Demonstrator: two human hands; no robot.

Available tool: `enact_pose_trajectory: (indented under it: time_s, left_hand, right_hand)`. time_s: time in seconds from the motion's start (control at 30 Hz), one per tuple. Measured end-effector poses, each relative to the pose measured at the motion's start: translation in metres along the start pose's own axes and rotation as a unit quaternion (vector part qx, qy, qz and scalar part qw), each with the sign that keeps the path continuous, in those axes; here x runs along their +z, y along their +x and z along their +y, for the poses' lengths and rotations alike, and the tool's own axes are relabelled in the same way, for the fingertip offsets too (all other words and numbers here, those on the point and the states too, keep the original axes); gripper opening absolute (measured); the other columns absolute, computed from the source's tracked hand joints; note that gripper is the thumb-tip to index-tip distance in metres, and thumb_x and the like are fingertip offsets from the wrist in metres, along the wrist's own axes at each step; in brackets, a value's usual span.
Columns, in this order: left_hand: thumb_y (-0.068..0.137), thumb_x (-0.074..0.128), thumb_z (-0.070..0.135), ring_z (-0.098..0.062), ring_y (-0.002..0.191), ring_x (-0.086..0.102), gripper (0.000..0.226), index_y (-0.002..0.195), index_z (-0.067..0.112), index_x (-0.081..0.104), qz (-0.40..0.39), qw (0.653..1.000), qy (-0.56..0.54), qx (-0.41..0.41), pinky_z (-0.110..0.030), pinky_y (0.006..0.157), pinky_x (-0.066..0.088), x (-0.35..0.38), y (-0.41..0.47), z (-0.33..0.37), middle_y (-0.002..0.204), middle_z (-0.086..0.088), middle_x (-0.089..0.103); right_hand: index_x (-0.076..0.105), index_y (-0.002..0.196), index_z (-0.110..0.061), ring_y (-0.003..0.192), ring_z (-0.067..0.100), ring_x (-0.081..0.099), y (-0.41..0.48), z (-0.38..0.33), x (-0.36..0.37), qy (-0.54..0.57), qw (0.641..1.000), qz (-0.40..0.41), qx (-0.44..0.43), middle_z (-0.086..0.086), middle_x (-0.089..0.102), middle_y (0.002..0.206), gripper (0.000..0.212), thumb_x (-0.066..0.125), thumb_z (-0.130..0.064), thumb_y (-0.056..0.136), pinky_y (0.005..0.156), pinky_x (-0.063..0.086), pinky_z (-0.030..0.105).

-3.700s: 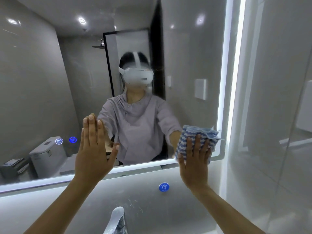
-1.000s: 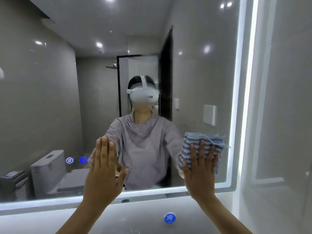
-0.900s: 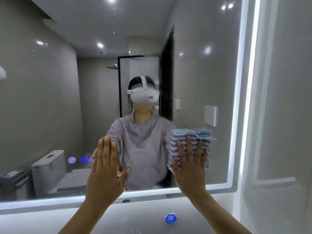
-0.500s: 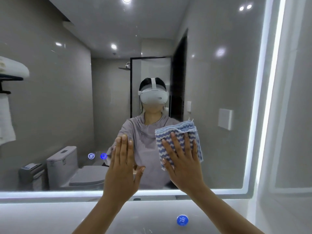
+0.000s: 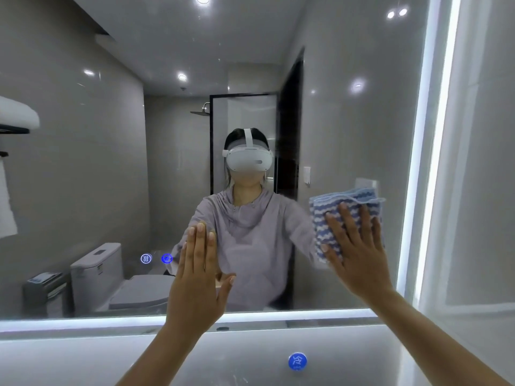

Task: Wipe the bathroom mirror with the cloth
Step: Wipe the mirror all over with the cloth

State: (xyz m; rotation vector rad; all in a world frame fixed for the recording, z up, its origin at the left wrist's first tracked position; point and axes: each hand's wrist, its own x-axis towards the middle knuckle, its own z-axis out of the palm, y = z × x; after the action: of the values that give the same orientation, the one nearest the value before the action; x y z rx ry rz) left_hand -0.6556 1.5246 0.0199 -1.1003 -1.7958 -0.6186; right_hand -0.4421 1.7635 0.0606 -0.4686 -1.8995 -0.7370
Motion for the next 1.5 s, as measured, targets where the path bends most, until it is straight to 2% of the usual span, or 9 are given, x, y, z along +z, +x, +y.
enact_pose_trajectory:
  time_s: [0.27, 0.5, 0.67, 0.87, 1.0, 1.1, 1.3, 1.43, 1.5]
  left_hand:
    - [0.091, 0.038, 0.053, -0.035, 0.149, 0.007, 0.084, 0.149, -0.004, 0.017, -0.004, 1.000, 0.013, -0.001, -0.040, 0.122, 0.008, 0.002, 0.000, 0.000, 0.160, -0.020, 0.008]
    - [0.091, 0.037, 0.050, -0.037, 0.148, 0.008, 0.082, 0.148, -0.007, 0.020, -0.002, 1.000, 0.009, 0.000, -0.040, 0.122, 0.007, 0.002, -0.001, 0.000, 0.160, -0.022, 0.008]
    - [0.091, 0.036, 0.050, -0.037, 0.148, 0.007, 0.082, 0.148, -0.007, 0.020, -0.021, 1.000, 0.011, -0.009, -0.039, 0.121, 0.007, -0.002, 0.000, 0.002, 0.160, -0.022, 0.009]
    - [0.092, 0.033, 0.052, -0.036, 0.149, 0.007, 0.082, 0.149, -0.005, 0.018, -0.047, 0.999, 0.016, -0.017, -0.039, 0.121, 0.006, -0.008, 0.001, 0.005, 0.160, -0.022, 0.009]
    - [0.093, 0.030, 0.053, -0.037, 0.148, 0.009, 0.081, 0.149, -0.004, 0.018, -0.052, 0.998, 0.012, -0.022, -0.045, 0.119, 0.017, -0.013, 0.000, 0.007, 0.159, -0.023, 0.011]
    - [0.094, 0.027, 0.054, -0.038, 0.147, 0.013, 0.080, 0.149, -0.004, 0.019, -0.059, 0.998, 0.006, -0.030, -0.049, 0.117, 0.024, -0.017, 0.001, 0.009, 0.158, -0.023, 0.013]
    - [0.096, 0.010, 0.058, -0.041, 0.145, 0.018, 0.082, 0.147, -0.005, 0.022, -0.083, 0.996, 0.002, -0.028, -0.039, 0.119, 0.010, -0.029, 0.004, 0.013, 0.156, -0.025, 0.016]
    - [0.094, 0.008, 0.062, -0.040, 0.145, 0.017, 0.087, 0.147, -0.005, 0.023, -0.095, 0.995, -0.001, -0.033, -0.046, 0.118, 0.022, -0.038, 0.004, 0.016, 0.156, -0.024, 0.018]
    - [0.091, 0.005, 0.065, -0.038, 0.146, 0.014, 0.090, 0.149, -0.002, 0.020, -0.112, 0.993, -0.008, -0.034, -0.044, 0.117, 0.017, -0.044, 0.003, 0.018, 0.158, -0.022, 0.014]
  right_hand:
    - [0.002, 0.155, -0.018, 0.147, 0.039, 0.002, -0.014, 0.052, -0.006, 0.017, 0.994, -0.005, 0.110, 0.012, 0.001, 0.162, 0.068, 0.016, -0.057, 0.101, 0.120, 0.006, 0.053]
    - [0.005, 0.153, -0.014, 0.147, 0.040, 0.000, -0.010, 0.039, -0.008, 0.033, 0.983, -0.057, 0.172, 0.019, 0.007, 0.160, 0.086, 0.014, -0.073, 0.091, 0.120, 0.003, 0.053]
    - [-0.001, 0.153, -0.015, 0.147, 0.041, 0.000, -0.007, 0.016, -0.005, 0.057, 0.970, -0.046, 0.231, 0.020, 0.006, 0.160, 0.088, 0.013, -0.074, 0.089, 0.118, 0.007, 0.057]
    - [-0.001, 0.154, -0.016, 0.146, 0.044, 0.000, -0.014, -0.028, 0.003, 0.054, 0.987, -0.039, 0.147, 0.012, -0.009, 0.161, 0.086, 0.027, -0.067, 0.091, 0.119, -0.001, 0.056]
    - [0.009, 0.153, -0.016, 0.146, 0.043, 0.001, -0.010, -0.066, 0.004, 0.061, 0.995, -0.032, 0.079, 0.011, -0.003, 0.162, 0.079, 0.027, -0.065, 0.094, 0.119, -0.005, 0.052]
    - [0.020, 0.150, -0.019, 0.146, 0.040, 0.005, -0.005, -0.089, 0.005, 0.054, 0.998, -0.035, 0.027, 0.012, 0.014, 0.159, 0.073, 0.033, -0.061, 0.093, 0.118, 0.006, 0.057]
    - [0.035, 0.147, -0.018, 0.139, 0.041, 0.026, -0.001, -0.092, -0.001, 0.040, 0.999, -0.031, 0.000, 0.011, 0.033, 0.152, 0.060, 0.039, -0.046, 0.094, 0.109, 0.027, 0.058]
    - [0.046, 0.142, -0.015, 0.136, 0.043, 0.034, -0.001, -0.090, -0.012, 0.050, 0.997, -0.051, 0.007, 0.012, 0.042, 0.148, 0.062, 0.068, -0.031, 0.086, 0.106, 0.036, 0.060]
    - [0.046, 0.142, -0.013, 0.136, 0.043, 0.034, 0.001, -0.089, -0.021, 0.057, 0.995, -0.082, 0.001, 0.013, 0.041, 0.149, 0.067, 0.073, -0.027, 0.083, 0.105, 0.037, 0.059]
